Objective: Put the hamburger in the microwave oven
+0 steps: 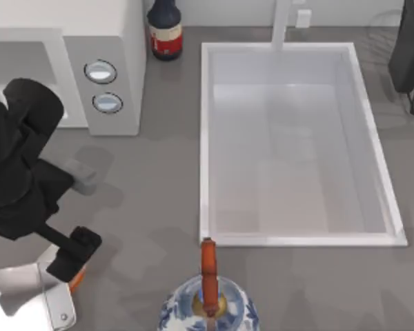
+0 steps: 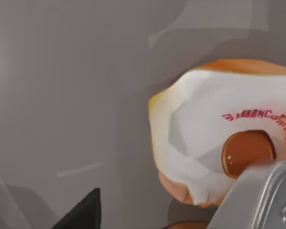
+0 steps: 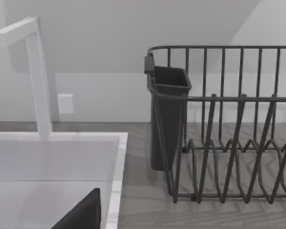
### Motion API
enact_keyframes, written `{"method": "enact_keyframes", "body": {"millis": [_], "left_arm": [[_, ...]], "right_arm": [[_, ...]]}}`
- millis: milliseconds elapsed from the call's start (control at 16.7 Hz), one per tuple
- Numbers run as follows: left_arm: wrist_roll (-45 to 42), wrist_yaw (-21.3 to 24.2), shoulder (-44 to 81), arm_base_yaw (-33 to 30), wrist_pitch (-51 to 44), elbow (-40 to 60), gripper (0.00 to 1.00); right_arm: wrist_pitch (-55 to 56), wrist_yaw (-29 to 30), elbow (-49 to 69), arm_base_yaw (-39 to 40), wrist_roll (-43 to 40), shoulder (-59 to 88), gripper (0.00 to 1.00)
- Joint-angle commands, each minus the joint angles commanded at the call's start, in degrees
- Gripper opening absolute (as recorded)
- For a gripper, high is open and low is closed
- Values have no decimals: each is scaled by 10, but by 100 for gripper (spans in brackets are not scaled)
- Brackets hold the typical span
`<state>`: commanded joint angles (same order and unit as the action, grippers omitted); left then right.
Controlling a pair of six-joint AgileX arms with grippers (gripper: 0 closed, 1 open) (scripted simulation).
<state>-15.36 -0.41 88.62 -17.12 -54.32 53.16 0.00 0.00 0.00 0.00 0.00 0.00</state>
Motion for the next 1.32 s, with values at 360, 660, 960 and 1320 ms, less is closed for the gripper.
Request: {"method": "enact_keyframes", "body": {"millis": [360,660,960,1320], "left_arm": [[2,2,7,-1,9,0,100],[14,7,88,-19,106,-17,100],[3,2,115,-7,195,-81,100],[-4,0,106,3,206,-100,100]], "right_arm": [[0,0,0,0,0,0,100],[0,0,0,0,0,0,100],[0,0,0,0,0,0,100],[0,0,0,0,0,0,100]]}}
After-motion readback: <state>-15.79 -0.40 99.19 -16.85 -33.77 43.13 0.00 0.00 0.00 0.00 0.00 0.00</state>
